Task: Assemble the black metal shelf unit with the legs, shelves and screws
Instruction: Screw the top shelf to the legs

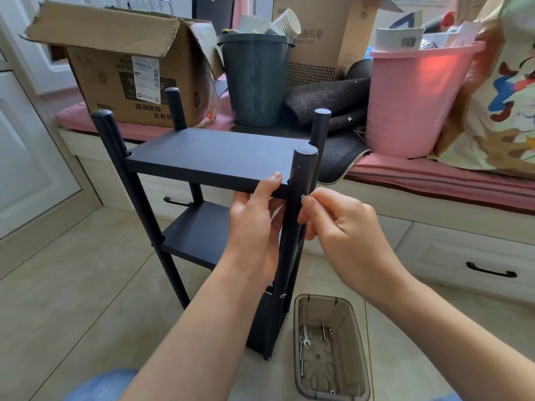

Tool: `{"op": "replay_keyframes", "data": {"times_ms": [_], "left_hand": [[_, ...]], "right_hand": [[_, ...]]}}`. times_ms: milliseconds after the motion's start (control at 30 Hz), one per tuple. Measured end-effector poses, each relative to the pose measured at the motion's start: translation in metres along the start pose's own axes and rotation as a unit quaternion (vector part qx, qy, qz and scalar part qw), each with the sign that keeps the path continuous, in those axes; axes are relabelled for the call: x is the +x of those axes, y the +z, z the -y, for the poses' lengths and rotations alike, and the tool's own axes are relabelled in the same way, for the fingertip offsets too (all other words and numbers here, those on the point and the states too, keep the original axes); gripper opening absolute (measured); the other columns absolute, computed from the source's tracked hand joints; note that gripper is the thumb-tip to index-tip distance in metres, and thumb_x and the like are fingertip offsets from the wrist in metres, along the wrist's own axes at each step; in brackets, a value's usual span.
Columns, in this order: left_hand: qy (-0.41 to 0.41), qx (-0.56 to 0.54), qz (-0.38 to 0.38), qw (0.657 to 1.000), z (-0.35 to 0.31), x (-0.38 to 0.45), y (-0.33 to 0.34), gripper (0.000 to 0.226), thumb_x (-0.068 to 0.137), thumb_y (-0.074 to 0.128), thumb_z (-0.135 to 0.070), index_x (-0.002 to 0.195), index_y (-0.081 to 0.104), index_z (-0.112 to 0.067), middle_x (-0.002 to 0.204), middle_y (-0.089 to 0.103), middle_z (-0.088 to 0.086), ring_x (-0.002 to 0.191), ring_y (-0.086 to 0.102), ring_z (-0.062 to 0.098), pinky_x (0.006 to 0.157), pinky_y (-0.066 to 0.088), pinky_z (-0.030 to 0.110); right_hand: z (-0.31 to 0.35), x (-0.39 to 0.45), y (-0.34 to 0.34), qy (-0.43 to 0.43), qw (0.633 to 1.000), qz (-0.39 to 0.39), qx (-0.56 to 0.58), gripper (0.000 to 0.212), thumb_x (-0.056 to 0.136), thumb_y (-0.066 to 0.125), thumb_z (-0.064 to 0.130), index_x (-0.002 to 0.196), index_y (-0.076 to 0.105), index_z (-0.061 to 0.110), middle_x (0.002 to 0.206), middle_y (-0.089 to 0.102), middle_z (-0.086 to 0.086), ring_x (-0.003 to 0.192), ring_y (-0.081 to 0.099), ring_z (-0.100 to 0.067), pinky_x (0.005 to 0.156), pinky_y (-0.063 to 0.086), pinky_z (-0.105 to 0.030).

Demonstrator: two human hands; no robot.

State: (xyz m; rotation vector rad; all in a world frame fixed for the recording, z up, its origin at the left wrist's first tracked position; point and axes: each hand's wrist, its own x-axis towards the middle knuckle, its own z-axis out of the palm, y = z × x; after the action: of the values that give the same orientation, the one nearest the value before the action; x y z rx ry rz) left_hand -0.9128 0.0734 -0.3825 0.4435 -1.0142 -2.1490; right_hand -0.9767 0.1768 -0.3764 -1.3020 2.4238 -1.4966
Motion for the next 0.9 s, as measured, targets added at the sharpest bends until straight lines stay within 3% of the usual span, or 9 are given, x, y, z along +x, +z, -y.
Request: {"op": "replay_keyframes", "data": {"times_ms": [133, 333, 433, 533, 733, 900], "left_hand": [[-0.005, 0.002, -0.004, 1.0, 0.0, 0.003, -0.001, 0.015, 0.096, 0.062, -0.016, 0.106, 0.055, -0.007, 0.071, 0.066, 0.0, 0.07, 0.068, 0.015, 0.065, 0.056, 0.024], [-0.019, -0.017, -0.022, 0.999, -0.001, 0.014, -0.003, 0.02, 0.092, 0.067, -0.014, 0.106, 0.053, -0.007, 0.076, 0.061, 0.003, 0.071, 0.064, 0.017, 0.063, 0.056, 0.025], [-0.025, -0.025, -0.022, 0.999, -0.001, 0.021, -0.001, 0.016, 0.091, 0.068, -0.016, 0.097, 0.055, -0.009, 0.075, 0.059, 0.004, 0.069, 0.063, 0.019, 0.065, 0.056, 0.029], [-0.035, -0.015, -0.002, 0.999, 0.0, 0.025, 0.0, 0.017, 0.092, 0.066, -0.018, 0.081, 0.054, -0.011, 0.068, 0.055, 0.003, 0.06, 0.059, 0.019, 0.057, 0.053, 0.029], [-0.04, -0.019, 0.061, 0.997, 0.003, 0.029, -0.003, 0.023, 0.091, 0.062, -0.019, 0.108, 0.056, -0.005, 0.1, 0.046, 0.02, 0.066, 0.056, 0.028, 0.055, 0.051, 0.034], [-0.03, -0.018, 0.059, 0.998, 0.002, 0.031, -0.004, 0.02, 0.092, 0.06, -0.013, 0.108, 0.055, -0.004, 0.102, 0.047, 0.02, 0.07, 0.059, 0.03, 0.059, 0.054, 0.034]], "right_hand": [[0.003, 0.002, 0.0, 0.039, 0.992, 0.027, 0.115, 0.04, 0.103, 0.047, 0.022, 0.07, 0.066, 0.011, 0.057, 0.06, 0.0, 0.062, 0.054, -0.01, 0.07, 0.045, -0.033], [0.002, 0.001, 0.002, 0.03, 0.994, 0.014, 0.105, 0.04, 0.103, 0.048, 0.023, 0.07, 0.067, 0.014, 0.06, 0.063, -0.001, 0.063, 0.056, -0.011, 0.071, 0.047, -0.038], [0.001, 0.001, 0.003, 0.016, 0.996, 0.002, 0.091, 0.039, 0.103, 0.048, 0.021, 0.07, 0.067, 0.014, 0.06, 0.063, 0.001, 0.061, 0.057, -0.009, 0.067, 0.047, -0.032], [-0.001, 0.001, 0.005, 0.0, 0.998, -0.002, 0.066, 0.038, 0.103, 0.047, 0.022, 0.071, 0.067, 0.017, 0.061, 0.062, 0.004, 0.064, 0.058, -0.01, 0.066, 0.046, -0.026], [-0.006, 0.004, 0.005, 0.002, 0.998, 0.012, 0.069, 0.038, 0.104, 0.044, 0.021, 0.073, 0.065, 0.018, 0.066, 0.064, 0.005, 0.068, 0.059, -0.01, 0.067, 0.044, -0.023], [-0.007, 0.004, 0.005, 0.008, 0.997, 0.024, 0.075, 0.039, 0.105, 0.043, 0.022, 0.073, 0.064, 0.019, 0.067, 0.064, 0.006, 0.067, 0.058, -0.012, 0.068, 0.047, -0.031]]}}
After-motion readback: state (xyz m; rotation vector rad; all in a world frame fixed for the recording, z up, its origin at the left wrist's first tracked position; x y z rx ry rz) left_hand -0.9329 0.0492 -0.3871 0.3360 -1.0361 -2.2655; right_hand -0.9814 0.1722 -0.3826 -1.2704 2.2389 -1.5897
